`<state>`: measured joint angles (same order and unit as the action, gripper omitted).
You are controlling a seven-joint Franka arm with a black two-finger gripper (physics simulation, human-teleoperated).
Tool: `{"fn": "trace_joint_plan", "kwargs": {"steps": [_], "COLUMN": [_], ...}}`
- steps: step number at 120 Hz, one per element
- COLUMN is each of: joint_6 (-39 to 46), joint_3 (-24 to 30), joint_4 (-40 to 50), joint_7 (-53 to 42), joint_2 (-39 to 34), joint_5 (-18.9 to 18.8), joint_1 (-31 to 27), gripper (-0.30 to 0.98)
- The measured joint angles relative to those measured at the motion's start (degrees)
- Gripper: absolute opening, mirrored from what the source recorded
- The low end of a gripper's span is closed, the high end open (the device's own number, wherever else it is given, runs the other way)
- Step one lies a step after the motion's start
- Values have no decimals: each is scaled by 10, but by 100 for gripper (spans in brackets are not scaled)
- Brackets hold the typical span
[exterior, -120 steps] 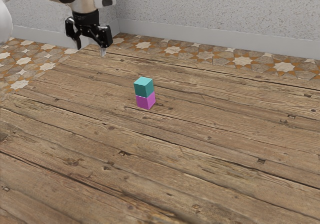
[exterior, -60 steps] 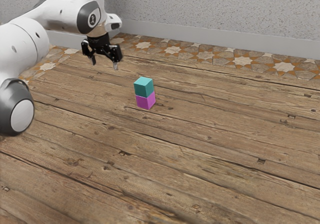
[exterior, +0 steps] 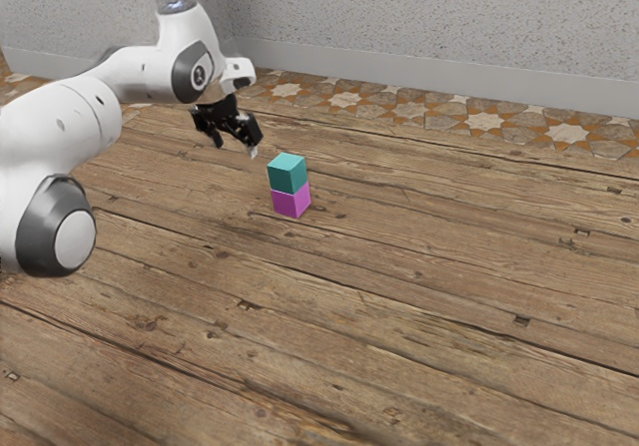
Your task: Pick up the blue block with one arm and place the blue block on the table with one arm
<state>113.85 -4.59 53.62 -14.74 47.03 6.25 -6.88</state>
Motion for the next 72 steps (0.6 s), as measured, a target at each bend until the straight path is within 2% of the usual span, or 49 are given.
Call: {"fn": "trace_joint_plan", "kwargs": {"steps": [30,72], "joint_6": [55,126], "joint_3": [46,65], "joint_4": [-28,-49], "joint_7": [-41,-77], "joint_2": [44,79], "joint_5": [0,-1], "joint_1": [-14,-23], "gripper": [69,69]}}
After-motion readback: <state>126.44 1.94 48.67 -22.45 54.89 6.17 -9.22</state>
